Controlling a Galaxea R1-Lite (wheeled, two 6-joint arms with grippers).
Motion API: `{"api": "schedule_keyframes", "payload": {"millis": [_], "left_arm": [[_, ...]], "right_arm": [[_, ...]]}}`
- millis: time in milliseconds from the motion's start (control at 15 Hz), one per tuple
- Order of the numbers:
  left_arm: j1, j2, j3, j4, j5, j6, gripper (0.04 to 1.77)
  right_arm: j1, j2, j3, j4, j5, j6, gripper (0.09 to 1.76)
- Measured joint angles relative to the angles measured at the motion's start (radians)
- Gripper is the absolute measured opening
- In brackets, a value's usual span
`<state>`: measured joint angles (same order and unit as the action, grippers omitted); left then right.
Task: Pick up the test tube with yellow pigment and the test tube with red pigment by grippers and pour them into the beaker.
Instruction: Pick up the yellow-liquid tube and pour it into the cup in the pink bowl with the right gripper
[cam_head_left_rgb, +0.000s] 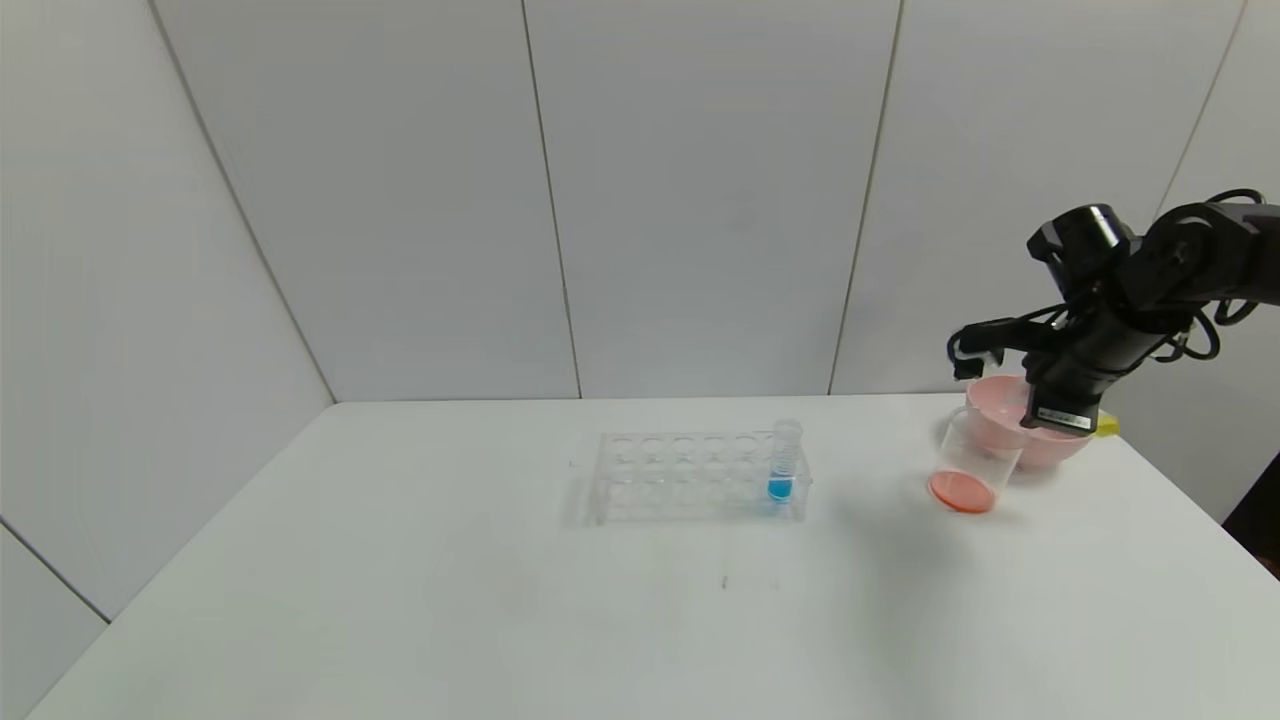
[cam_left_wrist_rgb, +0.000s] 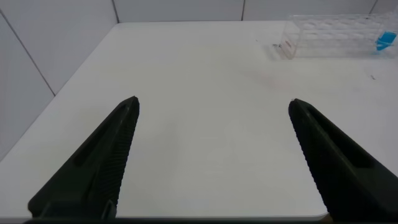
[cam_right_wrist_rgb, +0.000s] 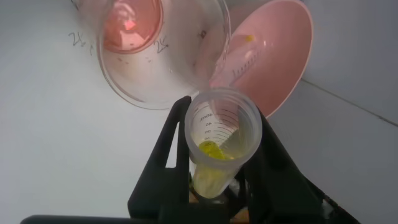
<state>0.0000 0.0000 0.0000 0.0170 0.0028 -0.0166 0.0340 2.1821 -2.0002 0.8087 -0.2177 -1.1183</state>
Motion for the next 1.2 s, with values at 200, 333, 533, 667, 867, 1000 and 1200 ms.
{"api": "schedule_keyframes", "payload": {"millis": [200,333,533,667,867,1000,1200], "left_arm": [[0.000,0.000,0.000,0.000,0.000,0.000,1.72],[0.000,0.000,0.000,0.000,0.000,0.000,1.72],[0.000,0.000,0.000,0.000,0.000,0.000,1.72],[0.000,0.000,0.000,0.000,0.000,0.000,1.72],[0.000,0.000,0.000,0.000,0.000,0.000,1.72],[0.000,0.000,0.000,0.000,0.000,0.000,1.72],[0.000,0.000,0.000,0.000,0.000,0.000,1.72]], "right_arm": [[-0.014,-0.023,0.000,0.003,-0.029,-0.058,0.56],[-0.018,-0.029,0.000,0.017,-0.037,-0.063,0.56],[-0.016,-0.027,0.000,0.034,-0.040,-0.067,0.56],[-0.010,-0.020,0.000,0.034,-0.070,-0.073,0.56],[-0.001,-0.002,0.000,0.032,-0.104,-0.082,0.56],[0.004,0.007,0.000,0.031,-0.136,-0.088,0.56],[0.011,0.016,0.000,0.026,-0.167,-0.096,0.56]]}}
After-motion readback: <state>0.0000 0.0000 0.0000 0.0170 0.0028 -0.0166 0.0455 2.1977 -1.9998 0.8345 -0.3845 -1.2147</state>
